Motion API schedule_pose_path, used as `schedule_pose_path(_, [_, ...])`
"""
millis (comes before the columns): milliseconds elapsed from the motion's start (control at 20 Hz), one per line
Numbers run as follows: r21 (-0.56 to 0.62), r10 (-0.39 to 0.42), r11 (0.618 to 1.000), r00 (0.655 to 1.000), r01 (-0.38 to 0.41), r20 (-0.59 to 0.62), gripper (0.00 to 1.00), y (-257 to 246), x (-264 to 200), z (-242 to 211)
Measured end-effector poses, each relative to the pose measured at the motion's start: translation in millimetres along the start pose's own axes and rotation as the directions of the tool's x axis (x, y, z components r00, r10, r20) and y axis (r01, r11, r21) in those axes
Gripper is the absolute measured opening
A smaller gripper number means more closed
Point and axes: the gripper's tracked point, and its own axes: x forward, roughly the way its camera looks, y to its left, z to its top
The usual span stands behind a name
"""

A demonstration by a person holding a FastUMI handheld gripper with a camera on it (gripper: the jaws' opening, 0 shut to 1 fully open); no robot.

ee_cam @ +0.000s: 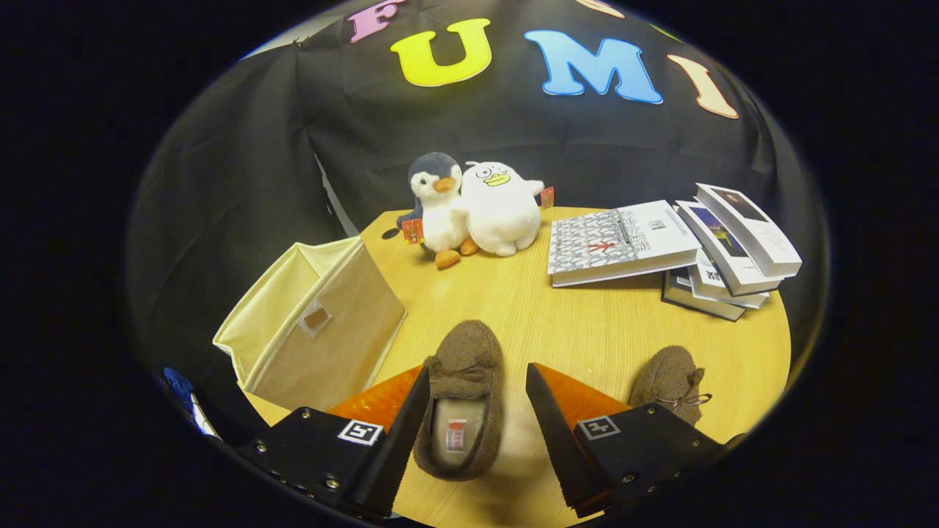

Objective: Open the storage box then place both shoes into the box .Put the left shoe in first, then the right shoe, with the right side of both shoes facing outward in a uniform manner.

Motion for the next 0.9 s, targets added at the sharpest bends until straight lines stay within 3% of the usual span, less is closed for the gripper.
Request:
schedule_pose_path(400, [-0.07,-0.061,0.996,0.984,0.051,-0.166,0.82,-23.6,48.6,-49.0])
schedule_pose_path(550, [-0.097,-0.112,0.991,0.971,0.093,-0.209,0.77,-32.9,67.8,-51.9])
schedule_pose_path(650, [-0.082,-0.053,0.996,0.975,0.036,-0.217,0.46,-18.7,81.8,-53.3])
schedule_pose_path(750, [-0.131,-0.057,0.991,0.968,0.026,-0.246,0.03,-15.5,78.1,-50.8])
schedule_pose_path(900, [-0.092,0.01,0.995,0.971,-0.033,-0.238,0.04,0.8,67.4,-39.6])
